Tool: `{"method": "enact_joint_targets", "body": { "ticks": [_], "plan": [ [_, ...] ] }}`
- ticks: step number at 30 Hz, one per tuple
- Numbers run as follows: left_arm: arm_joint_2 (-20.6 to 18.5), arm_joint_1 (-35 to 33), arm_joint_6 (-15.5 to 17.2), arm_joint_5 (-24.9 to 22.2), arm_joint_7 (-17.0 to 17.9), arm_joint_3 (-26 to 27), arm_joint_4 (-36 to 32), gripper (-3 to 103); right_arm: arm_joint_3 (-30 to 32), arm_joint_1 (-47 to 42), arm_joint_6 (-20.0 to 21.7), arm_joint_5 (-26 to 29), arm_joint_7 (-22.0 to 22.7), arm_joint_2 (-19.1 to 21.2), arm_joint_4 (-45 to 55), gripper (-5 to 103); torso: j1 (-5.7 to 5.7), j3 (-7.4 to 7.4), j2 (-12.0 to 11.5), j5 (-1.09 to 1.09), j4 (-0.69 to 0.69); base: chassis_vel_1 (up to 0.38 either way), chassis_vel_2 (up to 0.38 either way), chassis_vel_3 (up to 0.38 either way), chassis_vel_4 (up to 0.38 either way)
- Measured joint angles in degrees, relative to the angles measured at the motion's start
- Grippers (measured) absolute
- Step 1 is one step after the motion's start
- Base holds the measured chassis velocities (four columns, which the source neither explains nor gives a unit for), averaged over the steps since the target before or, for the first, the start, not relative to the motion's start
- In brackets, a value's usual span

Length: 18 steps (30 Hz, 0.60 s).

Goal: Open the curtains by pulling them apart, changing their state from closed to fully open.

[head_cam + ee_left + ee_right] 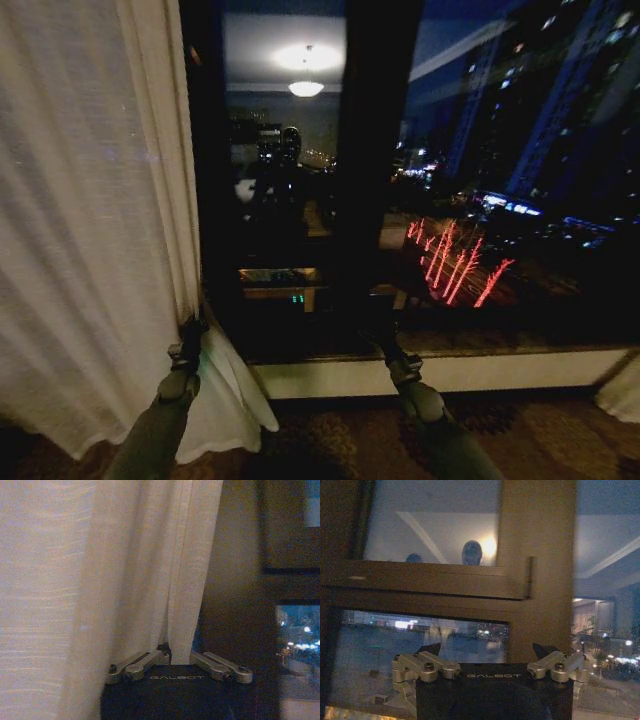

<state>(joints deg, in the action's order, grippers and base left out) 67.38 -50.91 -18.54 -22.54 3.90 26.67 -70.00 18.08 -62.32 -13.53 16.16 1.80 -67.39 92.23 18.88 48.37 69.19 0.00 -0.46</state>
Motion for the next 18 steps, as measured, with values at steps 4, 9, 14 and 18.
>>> {"method": "enact_joint_targets", "body": {
  "ticks": [4, 9, 14, 18],
  "plan": [
    [-0.12, 0.08, -0.29, 0.0, 0.04, 0.1, 0.4, 1, 0.0, 0.0, 0.0, 0.0, 0.0, 0.0, 0.0, 100, 0.0, 0.0, 0.0, -0.01, 0.01, 0.351, 0.356, -0.355, -0.352],
    [-0.17, 0.08, -0.55, -0.02, 0.07, 0.19, 0.83, 1, 0.0, 0.0, 0.0, 0.0, 0.0, 0.0, 0.0, 100, 0.0, 0.0, 0.0, 0.0, 0.0, 0.338, 0.373, -0.359, -0.35],
    [-0.24, 0.09, -0.72, -0.14, 0.08, 0.26, 1.0, 1, 0.0, 0.0, 0.0, 0.0, 0.0, 0.0, 0.0, 100, 0.0, 0.0, 0.0, 0.0, -0.01, 0.337, 0.349, -0.358, -0.355],
    [-0.35, 0.03, -0.89, -0.27, 0.08, 0.34, 1.01, 1, 0.0, 0.0, 0.0, 0.0, 0.0, 0.0, 0.0, 100, 0.01, 0.0, 0.0, -0.01, 0.0, 0.353, 0.343, -0.356, -0.347]
  ]
}}
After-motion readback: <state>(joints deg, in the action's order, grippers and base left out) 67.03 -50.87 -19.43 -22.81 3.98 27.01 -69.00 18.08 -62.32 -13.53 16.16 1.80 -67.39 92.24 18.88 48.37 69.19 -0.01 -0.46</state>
